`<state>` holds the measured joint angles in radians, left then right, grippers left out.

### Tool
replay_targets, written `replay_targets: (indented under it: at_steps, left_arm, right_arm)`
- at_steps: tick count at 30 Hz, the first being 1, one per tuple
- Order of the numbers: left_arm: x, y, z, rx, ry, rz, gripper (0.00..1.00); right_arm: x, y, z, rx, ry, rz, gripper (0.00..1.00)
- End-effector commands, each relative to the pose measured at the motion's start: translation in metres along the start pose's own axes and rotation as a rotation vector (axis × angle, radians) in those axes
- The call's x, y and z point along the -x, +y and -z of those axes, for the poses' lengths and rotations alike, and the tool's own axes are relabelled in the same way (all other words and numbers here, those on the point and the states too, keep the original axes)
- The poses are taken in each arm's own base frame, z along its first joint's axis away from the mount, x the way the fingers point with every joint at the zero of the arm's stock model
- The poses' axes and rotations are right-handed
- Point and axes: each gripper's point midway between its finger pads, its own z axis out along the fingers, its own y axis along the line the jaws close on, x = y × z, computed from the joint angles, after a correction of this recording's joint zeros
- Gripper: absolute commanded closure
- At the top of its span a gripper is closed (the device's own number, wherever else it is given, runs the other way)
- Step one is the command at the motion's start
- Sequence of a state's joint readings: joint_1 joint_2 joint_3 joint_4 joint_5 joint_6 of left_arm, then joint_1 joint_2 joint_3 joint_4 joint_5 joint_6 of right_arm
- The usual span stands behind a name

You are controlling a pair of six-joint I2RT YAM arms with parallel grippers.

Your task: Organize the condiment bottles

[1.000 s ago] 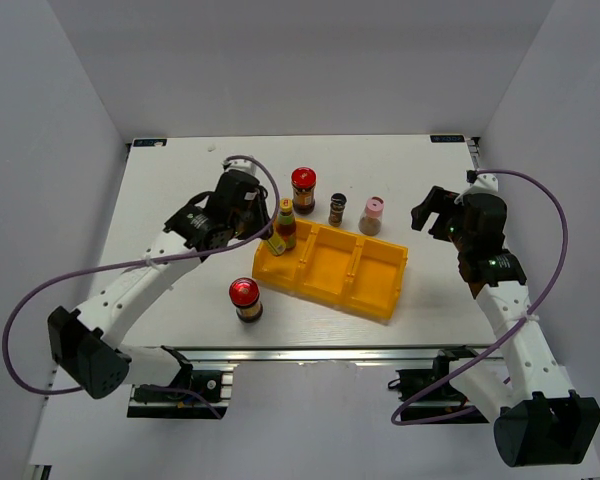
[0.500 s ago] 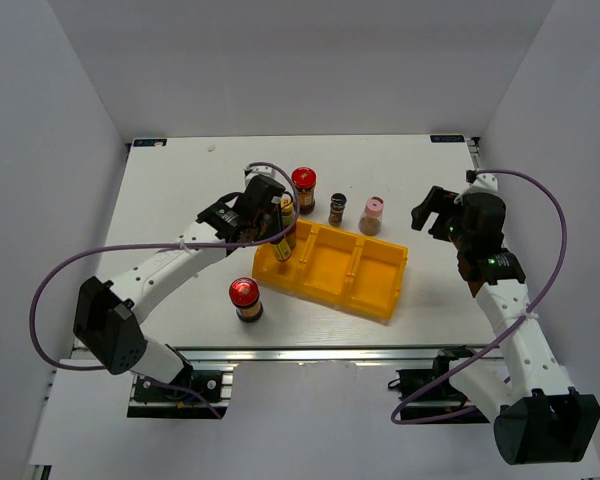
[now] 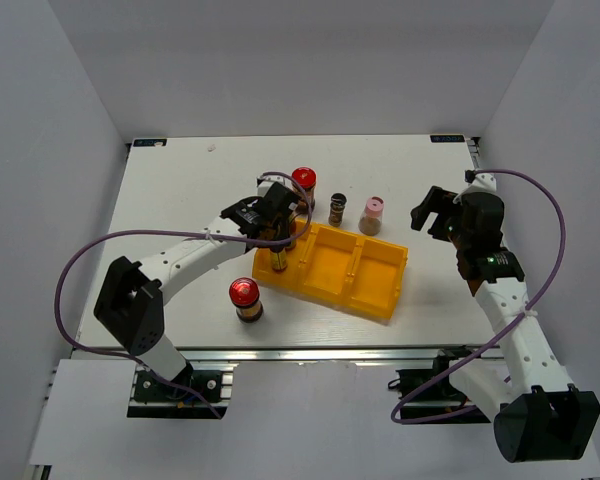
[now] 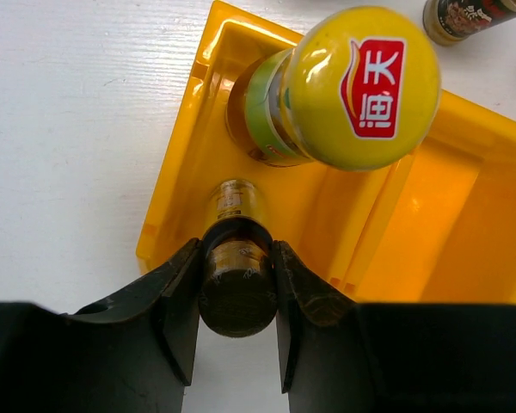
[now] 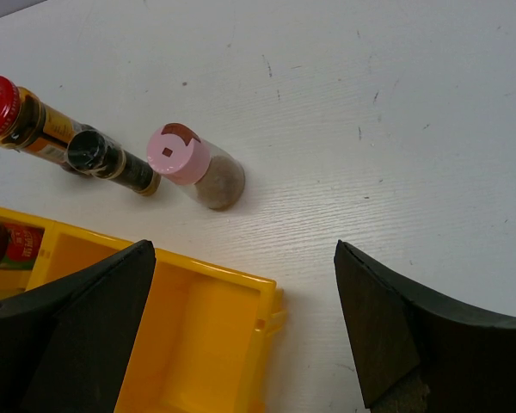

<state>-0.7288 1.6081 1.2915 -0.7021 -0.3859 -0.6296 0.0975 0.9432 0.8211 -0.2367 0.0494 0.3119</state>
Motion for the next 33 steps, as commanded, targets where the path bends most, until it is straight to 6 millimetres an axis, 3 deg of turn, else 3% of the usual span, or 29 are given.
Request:
replay_targets:
  at_steps: [1,4,8,11,14,16,18,19,20,22,23,26,30,33]
  left_arm:
    - [0.020,-0.008,0.012,-0.025,-0.062,0.029,0.67]
    - [0.019,-0.006,0.015,-0.016,-0.065,0.026,0.49]
    - [0.020,-0.004,0.024,-0.019,-0.077,0.019,0.17]
    - [0.023,-0.003,0.036,-0.037,-0.099,0.026,0.03]
    - [0.030,0.004,0.053,-0.041,-0.129,0.051,0.02]
    - [0.037,0.019,0.071,-0.013,-0.167,0.095,0.02]
    - [0.034,0.036,0.079,0.032,-0.199,0.131,0.02]
    - [0.039,0.046,0.094,0.028,-0.243,0.166,0.02]
    - [0.032,0.057,0.094,0.055,-0.247,0.177,0.02]
    - [0.028,0.070,0.102,0.076,-0.271,0.227,0.02]
    - [0.028,0.076,0.111,0.060,-0.290,0.250,0.02]
    - [0.013,0.082,0.116,0.022,-0.276,0.272,0.02]
    - [-0.013,0.074,0.117,-0.091,-0.209,0.237,0.02]
    - [-0.037,0.074,0.115,-0.121,-0.136,0.207,0.02]
  right_arm:
    - [0.012,0.002,-0.001,0.006,-0.033,-0.006,0.11]
    - [0.012,0.003,-0.001,0.007,-0.033,-0.005,0.11]
    - [0.013,0.006,0.002,0.025,-0.037,-0.003,0.11]
    - [0.016,0.011,0.005,0.049,-0.044,0.001,0.11]
    - [0.020,0.026,0.013,0.138,-0.058,0.029,0.11]
    - [0.024,0.038,0.020,0.207,-0.076,0.062,0.11]
    - [0.023,0.063,0.031,0.329,-0.078,0.109,0.11]
    - [0.022,0.075,0.035,0.381,-0.088,0.131,0.11]
    - [0.016,0.095,0.042,0.445,-0.083,0.167,0.11]
    - [0.016,0.110,0.048,0.463,-0.110,0.221,0.11]
    - [0.010,0.132,0.057,0.518,-0.109,0.254,0.11]
    - [0.010,0.153,0.060,0.536,-0.108,0.291,0.11]
    - [-0.006,0.163,0.036,0.495,0.007,0.310,0.11]
    - [0.002,0.161,0.020,0.420,-0.012,0.290,0.11]
